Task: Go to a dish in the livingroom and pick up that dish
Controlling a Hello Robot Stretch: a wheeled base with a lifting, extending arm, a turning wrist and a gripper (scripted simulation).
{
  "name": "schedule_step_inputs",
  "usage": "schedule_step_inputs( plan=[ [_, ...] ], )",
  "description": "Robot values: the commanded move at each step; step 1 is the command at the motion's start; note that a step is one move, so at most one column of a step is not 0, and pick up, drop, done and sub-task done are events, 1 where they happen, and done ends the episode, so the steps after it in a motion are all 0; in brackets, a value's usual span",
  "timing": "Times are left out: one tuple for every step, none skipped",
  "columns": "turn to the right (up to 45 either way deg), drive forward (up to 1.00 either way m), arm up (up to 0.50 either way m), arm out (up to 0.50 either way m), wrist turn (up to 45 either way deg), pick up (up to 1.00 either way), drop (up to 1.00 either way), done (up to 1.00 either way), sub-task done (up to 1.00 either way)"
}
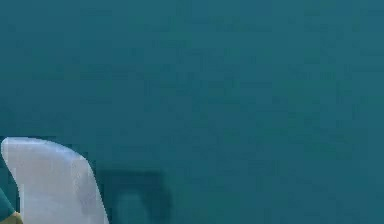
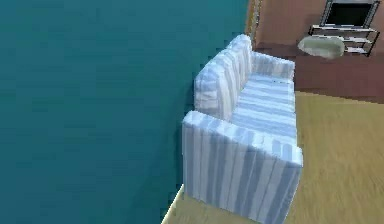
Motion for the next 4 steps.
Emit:
schedule_step_inputs(
  plan=[
    [-45.0,0.00,0.00,0.00,0.0,0.00,0.00,0.00,0.00],
    [-45.0,0.00,0.00,0.00,0.0,0.00,0.00,0.00,0.00],
    [-45.0,0.00,0.00,0.00,0.0,0.00,0.00,0.00,0.00],
    [-36.0,0.00,0.00,0.00,0.0,0.00,0.00,0.00,0.00]
  ],
)
